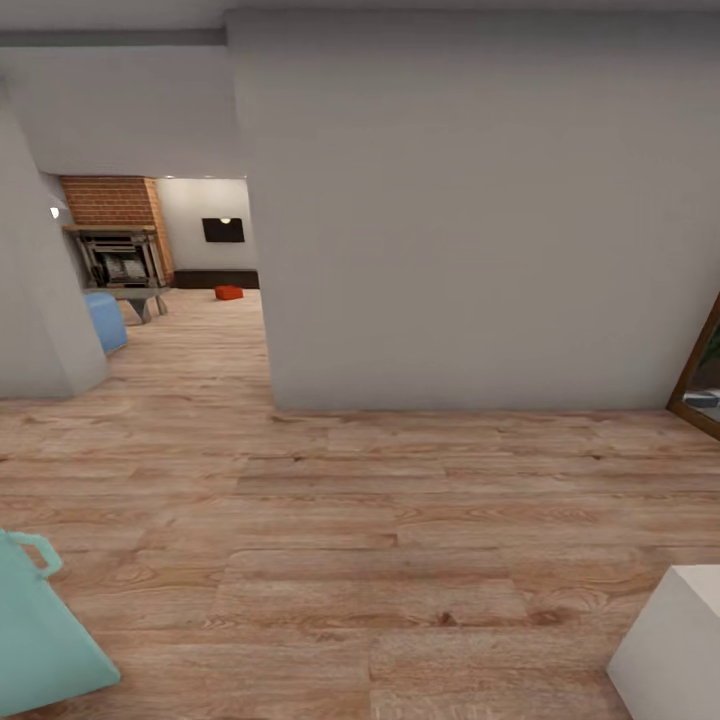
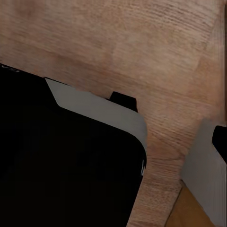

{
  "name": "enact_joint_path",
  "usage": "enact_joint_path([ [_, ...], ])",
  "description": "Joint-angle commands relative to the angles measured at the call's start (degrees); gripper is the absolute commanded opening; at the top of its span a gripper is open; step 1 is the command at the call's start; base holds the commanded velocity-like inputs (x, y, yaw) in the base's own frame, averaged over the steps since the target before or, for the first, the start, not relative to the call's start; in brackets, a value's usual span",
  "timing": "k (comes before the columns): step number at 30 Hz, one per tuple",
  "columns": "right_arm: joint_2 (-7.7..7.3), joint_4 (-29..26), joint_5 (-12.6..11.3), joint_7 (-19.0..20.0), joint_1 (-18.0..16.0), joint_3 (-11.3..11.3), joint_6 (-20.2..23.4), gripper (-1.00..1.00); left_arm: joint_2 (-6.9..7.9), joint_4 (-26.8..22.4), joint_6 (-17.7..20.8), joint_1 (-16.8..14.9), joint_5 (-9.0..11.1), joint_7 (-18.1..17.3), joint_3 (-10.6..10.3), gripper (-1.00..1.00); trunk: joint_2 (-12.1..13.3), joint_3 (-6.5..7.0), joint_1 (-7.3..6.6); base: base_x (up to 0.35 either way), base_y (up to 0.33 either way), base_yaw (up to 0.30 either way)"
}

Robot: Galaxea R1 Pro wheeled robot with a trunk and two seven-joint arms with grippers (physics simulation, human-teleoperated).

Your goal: Move the two storage containers from the living room to the garage. In the garage, place one container on the floor and stack the other container on top of it (either order is fine).

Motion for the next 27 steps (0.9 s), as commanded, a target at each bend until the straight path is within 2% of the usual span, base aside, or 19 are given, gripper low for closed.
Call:
enact_joint_path([
  [1, 0.04, 0.1, -0.6, -0.1, -0.1, 0.5, -0.3, 1.0, -0.01, 0.0, -0.1, 0.0, 0.4, 0.0, 0.1, 1.0, 0.0, -0.05, 0.03, 0.323, 0.0, 0.0],
  [27, 0.04, 0.1, -0.6, -0.1, -0.1, 0.5, -0.3, 1.0, -0.01, 0.0, -0.1, 0.0, 0.4, 0.0, 0.1, 1.0, 0.0, -0.05, 0.03, 0.323, 0.0, 0.0],
])
